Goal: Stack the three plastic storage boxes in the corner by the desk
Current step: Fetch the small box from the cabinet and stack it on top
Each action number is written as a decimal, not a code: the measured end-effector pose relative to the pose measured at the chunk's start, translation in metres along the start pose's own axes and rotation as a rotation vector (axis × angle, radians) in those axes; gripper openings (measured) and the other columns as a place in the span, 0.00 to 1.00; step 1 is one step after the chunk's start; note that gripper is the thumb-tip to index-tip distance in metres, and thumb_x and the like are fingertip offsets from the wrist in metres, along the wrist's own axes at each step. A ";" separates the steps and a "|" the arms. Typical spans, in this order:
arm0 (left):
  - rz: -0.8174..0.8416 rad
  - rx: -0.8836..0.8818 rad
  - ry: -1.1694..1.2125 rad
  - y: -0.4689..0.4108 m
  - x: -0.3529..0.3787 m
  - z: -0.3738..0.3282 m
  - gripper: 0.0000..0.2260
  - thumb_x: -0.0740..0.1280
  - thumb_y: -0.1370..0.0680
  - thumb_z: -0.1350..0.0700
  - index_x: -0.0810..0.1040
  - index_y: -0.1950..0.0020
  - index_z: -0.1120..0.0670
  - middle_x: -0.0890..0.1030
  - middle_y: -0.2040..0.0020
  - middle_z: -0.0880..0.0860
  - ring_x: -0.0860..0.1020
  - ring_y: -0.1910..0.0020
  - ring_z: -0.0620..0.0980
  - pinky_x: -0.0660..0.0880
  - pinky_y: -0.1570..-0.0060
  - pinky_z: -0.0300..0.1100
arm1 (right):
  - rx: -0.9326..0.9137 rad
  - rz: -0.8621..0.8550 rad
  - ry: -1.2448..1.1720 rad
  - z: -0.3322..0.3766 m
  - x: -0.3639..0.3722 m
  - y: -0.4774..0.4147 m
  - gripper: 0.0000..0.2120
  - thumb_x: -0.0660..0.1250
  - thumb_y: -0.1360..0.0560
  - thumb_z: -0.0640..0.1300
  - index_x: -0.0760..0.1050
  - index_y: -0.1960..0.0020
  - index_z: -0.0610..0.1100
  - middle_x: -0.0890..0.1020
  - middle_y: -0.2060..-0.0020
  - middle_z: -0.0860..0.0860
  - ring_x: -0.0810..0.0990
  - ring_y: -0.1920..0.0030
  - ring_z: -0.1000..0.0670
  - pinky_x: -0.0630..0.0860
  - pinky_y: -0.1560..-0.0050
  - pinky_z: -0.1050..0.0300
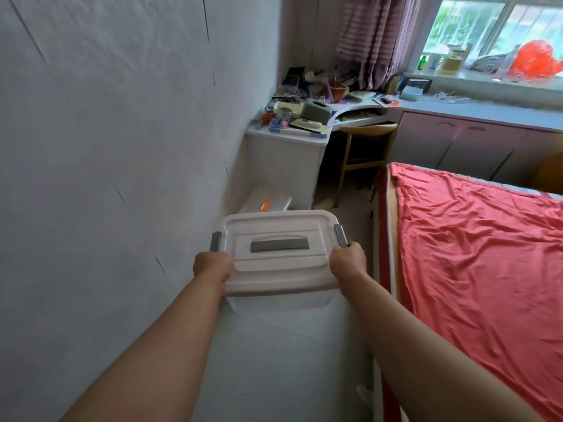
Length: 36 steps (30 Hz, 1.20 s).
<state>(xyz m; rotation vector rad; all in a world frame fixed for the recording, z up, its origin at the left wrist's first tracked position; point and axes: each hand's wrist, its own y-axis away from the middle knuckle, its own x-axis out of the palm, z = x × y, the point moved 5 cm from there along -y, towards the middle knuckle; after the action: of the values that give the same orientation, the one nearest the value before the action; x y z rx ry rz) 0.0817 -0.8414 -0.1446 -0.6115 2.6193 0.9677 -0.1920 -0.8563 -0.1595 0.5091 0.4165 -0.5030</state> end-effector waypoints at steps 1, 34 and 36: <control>-0.007 -0.005 -0.006 -0.008 0.007 -0.006 0.19 0.58 0.24 0.65 0.72 0.35 0.69 0.76 0.37 0.66 0.76 0.39 0.65 0.74 0.40 0.52 | -0.003 0.005 0.002 0.006 0.003 -0.012 0.19 0.56 0.25 0.42 0.70 0.36 0.39 0.77 0.42 0.40 0.76 0.41 0.38 0.74 0.38 0.42; 0.056 -0.166 -0.141 -0.322 0.131 -0.184 0.16 0.57 0.23 0.65 0.75 0.39 0.69 0.78 0.41 0.66 0.78 0.43 0.65 0.74 0.54 0.48 | 0.141 0.016 0.062 0.148 0.178 -0.313 0.18 0.57 0.26 0.39 0.73 0.37 0.40 0.78 0.42 0.41 0.76 0.41 0.38 0.74 0.38 0.46; 0.053 -0.191 -0.135 -0.333 0.144 -0.188 0.16 0.57 0.23 0.65 0.75 0.39 0.68 0.78 0.41 0.66 0.78 0.44 0.65 0.74 0.56 0.47 | 0.139 0.040 0.076 0.153 0.185 -0.337 0.18 0.57 0.25 0.39 0.73 0.37 0.40 0.78 0.42 0.41 0.76 0.41 0.38 0.73 0.39 0.47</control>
<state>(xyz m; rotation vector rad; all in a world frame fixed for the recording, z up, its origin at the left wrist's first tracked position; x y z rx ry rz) 0.0942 -1.2375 -0.2465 -0.5032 2.4543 1.2411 -0.1909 -1.2605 -0.2482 0.6707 0.4451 -0.4767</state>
